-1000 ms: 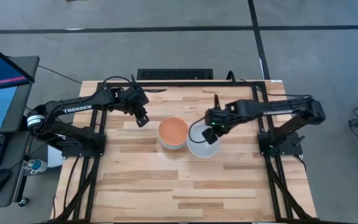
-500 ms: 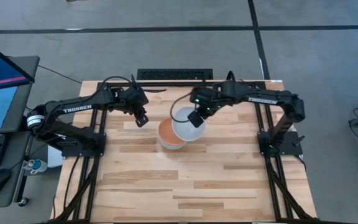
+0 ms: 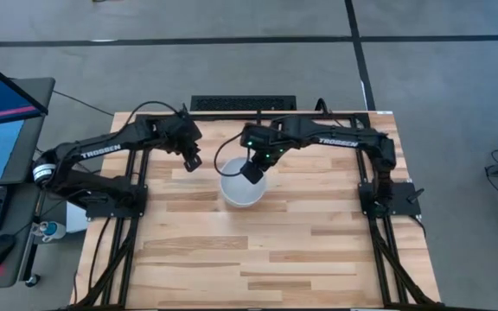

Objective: Nest bowls inside each other
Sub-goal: Stack the white bowl on top of the orange bowl

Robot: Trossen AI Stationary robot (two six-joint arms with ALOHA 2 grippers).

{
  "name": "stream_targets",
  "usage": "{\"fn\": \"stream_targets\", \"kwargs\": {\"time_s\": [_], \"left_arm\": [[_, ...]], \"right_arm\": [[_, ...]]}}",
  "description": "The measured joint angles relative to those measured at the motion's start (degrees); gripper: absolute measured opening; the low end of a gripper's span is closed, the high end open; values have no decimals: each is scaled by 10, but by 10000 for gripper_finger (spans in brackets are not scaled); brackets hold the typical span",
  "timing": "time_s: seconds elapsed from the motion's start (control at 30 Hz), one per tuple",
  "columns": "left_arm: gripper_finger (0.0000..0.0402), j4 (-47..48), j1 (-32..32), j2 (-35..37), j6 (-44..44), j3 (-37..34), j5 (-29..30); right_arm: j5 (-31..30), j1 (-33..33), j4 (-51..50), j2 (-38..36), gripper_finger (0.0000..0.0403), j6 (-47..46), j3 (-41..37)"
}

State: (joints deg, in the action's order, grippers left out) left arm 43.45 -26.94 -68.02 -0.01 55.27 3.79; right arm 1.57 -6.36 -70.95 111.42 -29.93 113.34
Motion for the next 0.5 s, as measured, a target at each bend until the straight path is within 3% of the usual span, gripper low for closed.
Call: {"fn": "stream_targets", "kwargs": {"time_s": [0.5], "left_arm": [[83, 13, -20, 59, 4, 0, 0]], "right_arm": [[8, -20, -8, 24, 21, 5, 12]]}}
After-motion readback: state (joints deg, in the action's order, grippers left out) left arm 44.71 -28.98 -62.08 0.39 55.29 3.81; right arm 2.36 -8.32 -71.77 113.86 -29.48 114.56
